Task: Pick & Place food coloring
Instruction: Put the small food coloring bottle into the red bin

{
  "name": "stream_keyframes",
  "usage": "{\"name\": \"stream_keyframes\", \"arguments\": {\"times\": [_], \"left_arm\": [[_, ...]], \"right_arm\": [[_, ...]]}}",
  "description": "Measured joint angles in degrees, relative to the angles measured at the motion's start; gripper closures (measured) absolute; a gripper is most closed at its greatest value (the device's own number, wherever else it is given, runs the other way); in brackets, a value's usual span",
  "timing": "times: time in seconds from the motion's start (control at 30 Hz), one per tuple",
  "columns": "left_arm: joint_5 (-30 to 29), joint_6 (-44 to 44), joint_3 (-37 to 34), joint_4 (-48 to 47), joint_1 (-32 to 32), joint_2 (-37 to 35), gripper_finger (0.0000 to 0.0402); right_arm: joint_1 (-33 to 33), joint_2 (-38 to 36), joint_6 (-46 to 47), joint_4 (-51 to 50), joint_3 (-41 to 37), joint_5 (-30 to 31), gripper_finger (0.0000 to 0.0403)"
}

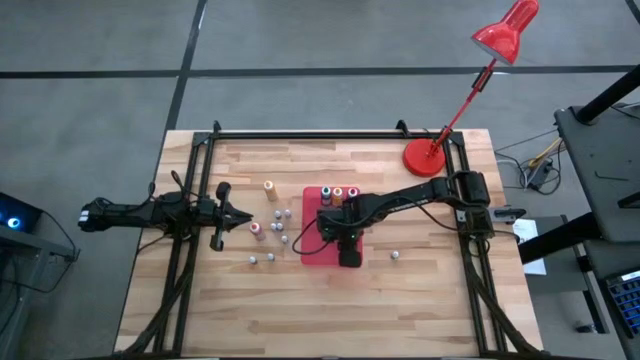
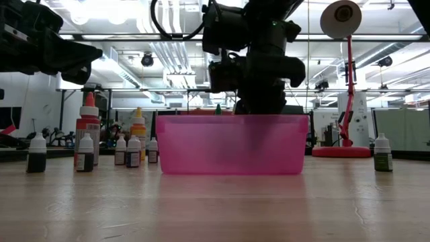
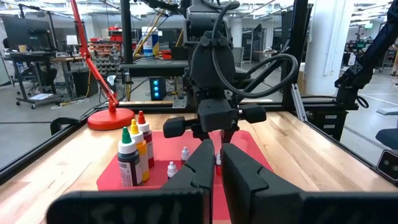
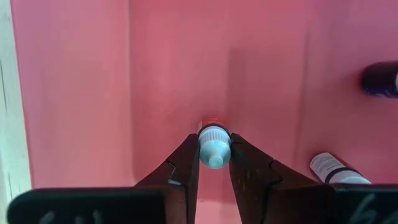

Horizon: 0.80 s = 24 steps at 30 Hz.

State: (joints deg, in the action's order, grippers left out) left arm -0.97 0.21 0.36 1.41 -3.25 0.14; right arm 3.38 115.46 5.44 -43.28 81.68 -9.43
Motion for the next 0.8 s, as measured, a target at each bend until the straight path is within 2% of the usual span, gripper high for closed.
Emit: {"name": "stream_keyframes", "arguments": {"times": [0.5,0.8], "left_arm": [[0.0,0.0,0.0,0.0,0.0,0.0,0.0399],[0.0,0.0,0.0,0.0,0.0,0.0,0.0399]], "right_arm": [[0.0,0.0,0.0,0.2,-0.3,0.0,0.0336],[0.0,0.0,-0.5,-0.1,-0.5,0.0,0.0271]]}}
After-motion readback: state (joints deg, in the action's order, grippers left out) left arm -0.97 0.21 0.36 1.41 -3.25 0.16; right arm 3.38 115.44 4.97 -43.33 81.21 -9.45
